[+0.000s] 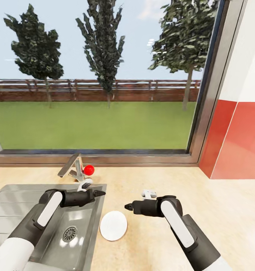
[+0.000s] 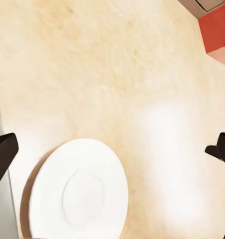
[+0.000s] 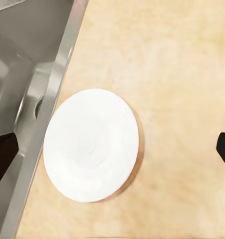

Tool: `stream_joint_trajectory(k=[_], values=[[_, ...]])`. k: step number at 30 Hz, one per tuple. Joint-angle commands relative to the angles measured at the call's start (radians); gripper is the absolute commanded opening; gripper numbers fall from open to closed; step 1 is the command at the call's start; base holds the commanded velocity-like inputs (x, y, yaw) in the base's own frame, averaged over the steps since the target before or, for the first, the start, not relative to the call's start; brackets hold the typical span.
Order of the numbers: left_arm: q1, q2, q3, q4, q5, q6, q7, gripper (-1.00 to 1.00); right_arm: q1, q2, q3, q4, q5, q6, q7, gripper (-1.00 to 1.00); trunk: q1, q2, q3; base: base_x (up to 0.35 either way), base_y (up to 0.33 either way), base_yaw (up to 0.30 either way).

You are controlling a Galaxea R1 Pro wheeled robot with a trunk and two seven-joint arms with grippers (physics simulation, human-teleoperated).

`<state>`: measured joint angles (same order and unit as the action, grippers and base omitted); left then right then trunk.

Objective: Set up a coffee station on the kitchen countertop: keep the coffee maker on the countertop, move the bottle of coffee from the kitchen shelf to the counter next to the coffee maker, place a paper coffee filter on top of the coffee maker, put the saucer next to the coffee maker with the coffee cup on the saucer, and place the electric kettle next to the coffee maker.

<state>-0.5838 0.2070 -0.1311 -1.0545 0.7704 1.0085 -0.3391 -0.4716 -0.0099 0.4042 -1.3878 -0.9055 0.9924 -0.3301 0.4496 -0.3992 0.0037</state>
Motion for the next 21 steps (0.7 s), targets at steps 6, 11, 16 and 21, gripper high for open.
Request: stream_joint_trajectory(k=[6, 11, 16, 21], values=[[-0.012, 0.0, -0.001, 0.004, -0.004, 0.006, -0.009, 1.0, -0.001, 0.0, 0.001, -0.003, -0.012, 0.0, -0.009, 1.0, 0.0, -0.001, 0.0, 0.0, 0.0, -0.254], [-0.027, -0.001, -0.002, 0.006, -0.005, 0.009, -0.009, 1.0, -0.001, 0.0, 0.002, -0.029, -0.013, 0.0, -0.009, 1.0, 0.0, -0.001, 0.0, 0.0, 0.0, -0.086], [-0.026, 0.0, -0.002, 0.008, -0.005, 0.011, -0.019, 1.0, -0.001, 0.004, 0.005, -0.041, -0.016, 0.0, -0.009, 1.0, 0.0, -0.001, 0.0, 0.0, 0.0, -0.015], [-0.017, 0.003, -0.002, 0.017, -0.014, 0.006, -0.093, 1.0, -0.001, 0.006, 0.012, -0.037, -0.016, 0.0, -0.01, 1.0, 0.0, -0.001, 0.0, 0.0, 0.0, -0.002]])
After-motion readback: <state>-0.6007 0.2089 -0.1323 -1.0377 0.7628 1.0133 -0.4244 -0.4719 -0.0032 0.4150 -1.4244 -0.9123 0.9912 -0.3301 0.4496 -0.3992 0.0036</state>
